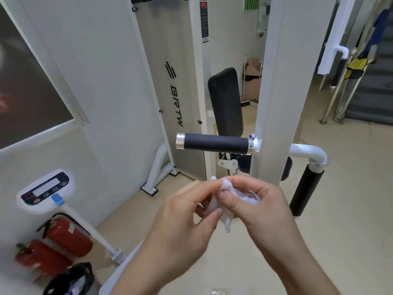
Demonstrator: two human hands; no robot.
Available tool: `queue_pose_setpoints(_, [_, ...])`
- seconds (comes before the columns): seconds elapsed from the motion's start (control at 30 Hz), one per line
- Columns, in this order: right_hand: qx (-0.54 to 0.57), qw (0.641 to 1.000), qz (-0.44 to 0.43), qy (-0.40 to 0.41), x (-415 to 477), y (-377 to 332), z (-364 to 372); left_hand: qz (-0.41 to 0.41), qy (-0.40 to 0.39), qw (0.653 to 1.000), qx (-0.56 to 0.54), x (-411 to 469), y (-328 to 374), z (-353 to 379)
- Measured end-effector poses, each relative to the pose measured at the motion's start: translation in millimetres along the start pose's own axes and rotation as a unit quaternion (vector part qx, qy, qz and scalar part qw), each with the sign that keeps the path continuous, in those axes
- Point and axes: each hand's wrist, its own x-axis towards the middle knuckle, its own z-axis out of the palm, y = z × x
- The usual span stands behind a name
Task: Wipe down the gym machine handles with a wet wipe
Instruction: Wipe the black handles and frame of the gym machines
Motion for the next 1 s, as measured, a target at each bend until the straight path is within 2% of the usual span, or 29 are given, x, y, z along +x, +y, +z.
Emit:
queue_pose_setpoints(0.1, [-0.071,0.996,-0.045,0.004,-0.8,1.3,7.3,0.006,0.009,1.000,-0.015,-0.7,0.3,-13.8])
queue_pose_setpoints(0.17, [-0.157,0.981,-0.101,0.050,3.4,0.8,14.8,-0.014,0.072,0.996,-0.057,6.6,-6.1,-27.3])
queue_pose_setpoints(0.2, [-0.212,0.964,-0.136,0.079,7.8,0.8,19.0,-0.019,0.118,0.991,-0.055,12.9,-13.4,-34.8])
queue_pose_setpoints(0.27, [-0.328,0.913,-0.207,0.130,18.4,0.1,28.5,-0.026,0.183,0.983,0.015,30.3,-30.8,-48.9])
queue_pose_setpoints(0.33, [-0.383,0.871,-0.255,0.173,30.4,-1.6,39.6,-0.048,0.156,0.984,0.074,48.3,-45.5,-58.6])
queue_pose_setpoints(0.43, [-0.409,0.830,-0.306,0.224,48.1,-1.9,55.1,-0.084,0.063,0.994,0.030,66.8,-58.4,-62.1])
queue_pose_setpoints(0.6, [-0.396,0.820,-0.320,0.261,74.1,10.5,75.3,-0.056,0.041,0.996,-0.059,86.4,-66.6,-60.5])
queue_pose_setpoints(0.87, [-0.542,0.756,-0.243,0.274,101.2,2.1,97.9,-0.031,0.035,0.992,-0.119,92.9,-78.3,-59.0])
queue_pose_setpoints(1.0, [-0.505,0.766,-0.290,0.272,86.4,15.7,87.2,-0.026,0.051,0.990,-0.129,92.9,-79.3,-56.6])
